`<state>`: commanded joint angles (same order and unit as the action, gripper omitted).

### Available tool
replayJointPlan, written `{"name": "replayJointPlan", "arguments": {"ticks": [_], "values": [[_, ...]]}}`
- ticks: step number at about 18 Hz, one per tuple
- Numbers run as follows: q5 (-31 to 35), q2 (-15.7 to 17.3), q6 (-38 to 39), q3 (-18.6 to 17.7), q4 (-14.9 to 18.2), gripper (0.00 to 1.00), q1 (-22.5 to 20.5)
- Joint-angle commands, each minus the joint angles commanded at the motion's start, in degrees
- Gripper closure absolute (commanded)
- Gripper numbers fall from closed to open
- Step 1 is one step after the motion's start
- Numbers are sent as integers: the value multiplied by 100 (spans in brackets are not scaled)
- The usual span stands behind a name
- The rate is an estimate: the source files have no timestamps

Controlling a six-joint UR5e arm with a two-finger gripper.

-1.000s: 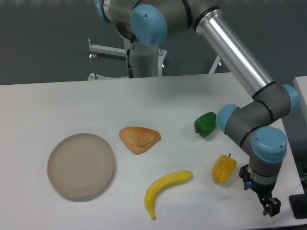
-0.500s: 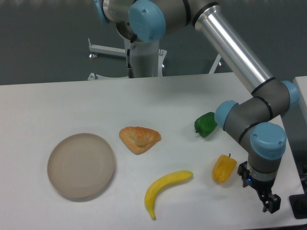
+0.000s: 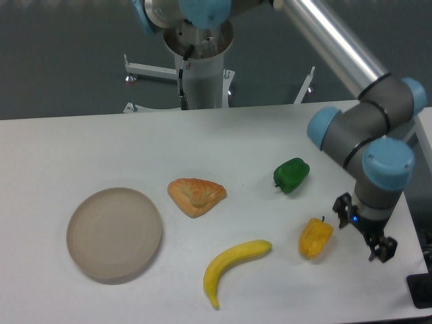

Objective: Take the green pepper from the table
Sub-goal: 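Raise the gripper and move it above the green bell pepper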

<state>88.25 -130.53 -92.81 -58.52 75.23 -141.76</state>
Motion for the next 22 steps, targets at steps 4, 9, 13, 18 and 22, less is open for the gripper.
{"name": "replayJointPlan", "arguments": {"ticks": [4,9,13,18,22], "values": [[-177,589,-26,-808,211,0,-203],[-194,1161,-70,-1925,142,0,-282],[-186,1399,-18,-2506,-69,0,-238],[-185,1408,-9,-2673,-96,0,-220],[-194,1443,53,-2761,-149,0,-238]]}}
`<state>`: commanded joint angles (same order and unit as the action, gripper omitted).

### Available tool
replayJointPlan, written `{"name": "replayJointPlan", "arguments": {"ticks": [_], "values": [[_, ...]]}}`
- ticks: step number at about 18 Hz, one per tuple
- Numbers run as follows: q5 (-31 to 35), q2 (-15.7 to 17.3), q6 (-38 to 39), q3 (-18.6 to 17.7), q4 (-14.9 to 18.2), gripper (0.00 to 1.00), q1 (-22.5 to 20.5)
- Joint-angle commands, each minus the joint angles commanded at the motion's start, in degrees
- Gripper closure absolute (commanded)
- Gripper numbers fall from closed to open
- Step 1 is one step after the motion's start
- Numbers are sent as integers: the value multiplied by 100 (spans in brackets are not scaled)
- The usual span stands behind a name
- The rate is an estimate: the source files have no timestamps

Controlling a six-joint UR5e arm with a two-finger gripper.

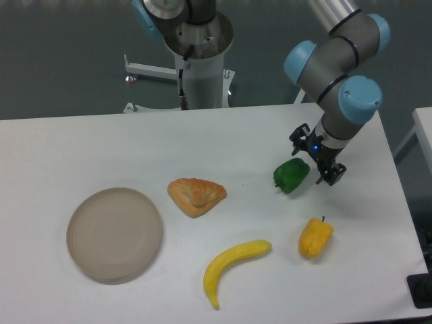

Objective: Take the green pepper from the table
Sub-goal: 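Raise the gripper and move it above the green bell pepper, then lower the open gripper around the green pepper and close it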

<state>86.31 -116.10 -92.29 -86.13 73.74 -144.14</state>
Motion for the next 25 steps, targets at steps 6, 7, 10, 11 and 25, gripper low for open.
{"name": "replayJointPlan", "arguments": {"ticks": [6,7,10,11,25], "values": [[-132,62,149,-123,-88,0,-53],[-123,62,158,-123,-88,0,-53],[-132,53,281,-193,-79,0,-35],[-132,62,334,-220,-88,0,-35],[-123,18,581,-369,-299,0,26]]}}
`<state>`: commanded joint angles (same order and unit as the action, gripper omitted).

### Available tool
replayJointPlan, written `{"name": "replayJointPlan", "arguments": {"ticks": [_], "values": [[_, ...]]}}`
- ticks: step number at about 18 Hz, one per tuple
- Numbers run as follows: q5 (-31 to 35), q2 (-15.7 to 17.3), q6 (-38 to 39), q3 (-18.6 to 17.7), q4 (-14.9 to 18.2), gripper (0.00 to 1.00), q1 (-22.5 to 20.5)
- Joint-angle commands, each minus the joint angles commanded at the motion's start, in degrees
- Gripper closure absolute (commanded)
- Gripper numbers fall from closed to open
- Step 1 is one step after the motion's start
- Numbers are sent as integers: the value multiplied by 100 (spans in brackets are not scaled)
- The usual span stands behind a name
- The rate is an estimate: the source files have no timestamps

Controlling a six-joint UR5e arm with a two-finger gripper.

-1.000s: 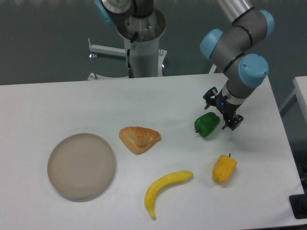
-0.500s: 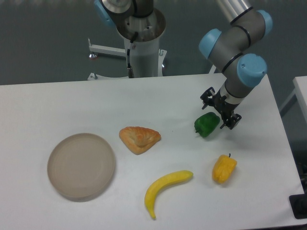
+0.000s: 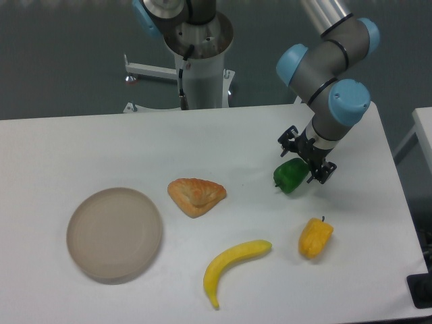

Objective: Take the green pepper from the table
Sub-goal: 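Lower the open gripper around the green pepper and close it, then lift the held green pepper off the table and carry it sideways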

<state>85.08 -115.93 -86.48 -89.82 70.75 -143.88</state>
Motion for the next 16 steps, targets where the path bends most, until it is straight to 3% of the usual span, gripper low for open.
{"name": "replayJointPlan", "arguments": {"ticks": [4,9,13,16], "values": [[0,-9,-27,18,-18,35,-9],[-9,-18,-36,88,0,55,-18],[0,-26,-53,158,0,60,-26],[0,-61,-167,438,26,60,-26]]}}
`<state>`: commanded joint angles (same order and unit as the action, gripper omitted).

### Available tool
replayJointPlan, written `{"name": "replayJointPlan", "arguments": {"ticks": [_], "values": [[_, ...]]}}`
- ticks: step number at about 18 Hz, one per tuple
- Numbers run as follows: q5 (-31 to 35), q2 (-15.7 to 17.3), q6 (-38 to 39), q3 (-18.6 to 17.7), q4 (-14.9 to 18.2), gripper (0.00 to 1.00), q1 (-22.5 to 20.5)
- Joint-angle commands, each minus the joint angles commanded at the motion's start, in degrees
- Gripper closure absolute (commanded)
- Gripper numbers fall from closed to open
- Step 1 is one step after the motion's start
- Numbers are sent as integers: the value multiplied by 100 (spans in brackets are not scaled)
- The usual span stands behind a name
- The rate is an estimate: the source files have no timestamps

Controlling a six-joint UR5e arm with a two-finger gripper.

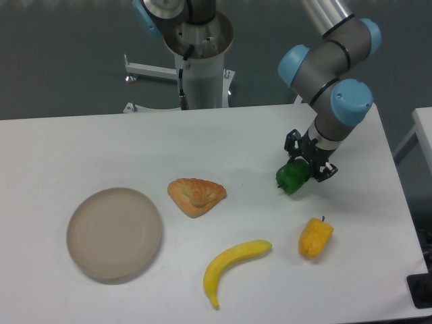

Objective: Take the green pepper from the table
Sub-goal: 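Lift the held green pepper off the table and carry it sideways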

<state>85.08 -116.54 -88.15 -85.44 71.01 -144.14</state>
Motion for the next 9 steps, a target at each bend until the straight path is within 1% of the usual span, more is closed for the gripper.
{"name": "replayJointPlan", "arguments": {"ticks": [2,7,9], "values": [[0,-79,-325,316,26,60,0],[18,-272,-607,976,0,60,-61],[44,-404,-704,1248,-9,59,-53]]}}
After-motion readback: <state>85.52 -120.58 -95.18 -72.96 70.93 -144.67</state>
